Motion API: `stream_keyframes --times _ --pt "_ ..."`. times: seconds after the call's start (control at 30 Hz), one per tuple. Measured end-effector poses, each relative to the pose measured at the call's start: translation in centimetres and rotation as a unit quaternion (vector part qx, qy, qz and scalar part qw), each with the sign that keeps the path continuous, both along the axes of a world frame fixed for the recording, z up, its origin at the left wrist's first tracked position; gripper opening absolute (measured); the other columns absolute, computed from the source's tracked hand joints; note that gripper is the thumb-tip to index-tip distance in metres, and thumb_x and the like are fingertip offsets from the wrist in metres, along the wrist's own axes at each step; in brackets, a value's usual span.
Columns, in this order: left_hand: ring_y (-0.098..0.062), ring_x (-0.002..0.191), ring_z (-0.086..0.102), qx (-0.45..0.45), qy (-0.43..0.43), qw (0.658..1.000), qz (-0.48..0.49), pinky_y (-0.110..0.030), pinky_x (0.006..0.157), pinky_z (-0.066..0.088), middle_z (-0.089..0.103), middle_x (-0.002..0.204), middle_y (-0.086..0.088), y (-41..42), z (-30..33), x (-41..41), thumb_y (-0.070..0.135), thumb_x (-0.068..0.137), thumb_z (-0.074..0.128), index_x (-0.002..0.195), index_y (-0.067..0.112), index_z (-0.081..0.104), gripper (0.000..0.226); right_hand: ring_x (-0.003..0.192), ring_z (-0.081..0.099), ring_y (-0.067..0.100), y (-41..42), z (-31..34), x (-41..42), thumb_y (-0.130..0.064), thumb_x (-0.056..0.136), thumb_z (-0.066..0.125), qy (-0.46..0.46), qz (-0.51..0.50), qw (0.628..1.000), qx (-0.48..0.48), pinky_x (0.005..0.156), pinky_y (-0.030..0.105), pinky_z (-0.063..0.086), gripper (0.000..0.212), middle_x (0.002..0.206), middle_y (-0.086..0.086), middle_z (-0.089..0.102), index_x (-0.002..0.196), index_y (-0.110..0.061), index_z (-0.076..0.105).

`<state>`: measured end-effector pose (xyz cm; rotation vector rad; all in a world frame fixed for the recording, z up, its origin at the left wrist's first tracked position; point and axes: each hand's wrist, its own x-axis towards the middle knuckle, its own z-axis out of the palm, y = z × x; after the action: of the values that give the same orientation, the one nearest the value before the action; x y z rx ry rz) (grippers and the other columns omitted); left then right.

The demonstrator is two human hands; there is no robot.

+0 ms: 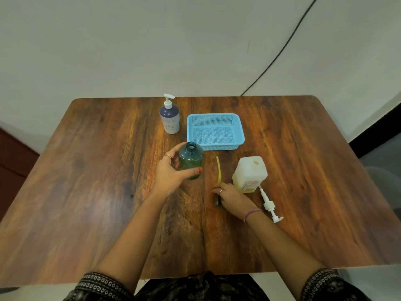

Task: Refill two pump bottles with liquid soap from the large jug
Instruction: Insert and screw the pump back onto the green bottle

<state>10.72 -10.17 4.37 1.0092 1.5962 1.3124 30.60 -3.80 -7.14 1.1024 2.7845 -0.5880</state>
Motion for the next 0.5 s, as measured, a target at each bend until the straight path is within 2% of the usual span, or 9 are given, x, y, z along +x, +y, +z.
stream_keyframes --times 0.07,0.17,0.2,0.27,0.37,0.5 --pt "0.014 0.093 0.061 0.005 0.005 1.0 0.006 -0.004 0.075 0.046 0.065 0.114 0.007 0.1 0.2 -0.4 -0.005 0.064 0.084 0.131 0.012 0.055 0.075 0.12 0.046 0.025 0.5 1.0 0.1 0.002 0.09 0.05 0.07 -0.024 0.997 -0.013 0.105 0.027 0.035 0.045 0.139 0.008 0.047 0.133 -0.011 0.052" --pt "0.013 0.093 0.062 0.013 -0.004 1.0 0.014 -0.004 0.075 0.047 0.064 0.114 0.008 0.4 0.7 -0.8 -0.005 0.065 0.084 0.132 0.012 0.054 0.076 0.111 0.054 0.02 0.9 3.9 0.2 0.011 0.08 0.054 0.224 -0.062 0.972 -0.021 0.099 0.008 0.032 0.039 0.121 0.012 0.059 0.114 -0.005 0.063" --pt "0.013 0.093 0.062 0.015 -0.005 1.0 0.015 -0.004 0.074 0.047 0.064 0.115 0.008 0.6 0.9 -0.9 -0.005 0.065 0.084 0.132 0.012 0.054 0.076 0.108 0.056 0.015 1.0 5.1 0.3 0.012 0.079 0.056 0.274 -0.071 0.959 -0.026 0.096 0.006 0.034 0.037 0.117 0.01 0.061 0.111 -0.006 0.065" --pt "0.009 0.099 0.062 0.02 0.0 1.0 0.015 -0.004 0.076 0.047 0.063 0.119 0.006 0.9 1.3 -1.2 -0.002 0.065 0.085 0.133 0.013 0.054 0.076 0.103 0.059 0.009 1.3 7.8 0.3 0.007 0.082 0.06 0.357 -0.091 0.928 -0.051 0.091 0.012 0.043 0.037 0.113 0.005 0.063 0.111 -0.016 0.063" --pt "-0.003 0.112 0.059 0.028 0.006 0.999 0.017 -0.005 0.079 0.048 0.062 0.125 0.003 1.6 2.3 -1.4 0.007 0.064 0.087 0.134 0.015 0.054 0.077 0.097 0.067 0.014 2.0 12.2 -0.2 0.001 0.086 0.064 0.458 -0.13 0.872 -0.113 0.082 0.024 0.053 0.034 0.113 0.004 0.065 0.11 -0.023 0.056" --pt "0.014 0.092 0.06 0.051 0.009 0.999 0.01 -0.001 0.07 0.045 0.063 0.112 0.01 2.6 4.6 -1.5 0.004 0.066 0.085 0.127 0.013 0.056 0.068 0.098 0.067 0.012 3.3 18.6 -1.0 -0.009 0.085 0.066 0.548 -0.154 0.81 -0.145 0.082 0.023 0.053 0.024 0.111 0.005 0.067 0.105 -0.016 0.055"
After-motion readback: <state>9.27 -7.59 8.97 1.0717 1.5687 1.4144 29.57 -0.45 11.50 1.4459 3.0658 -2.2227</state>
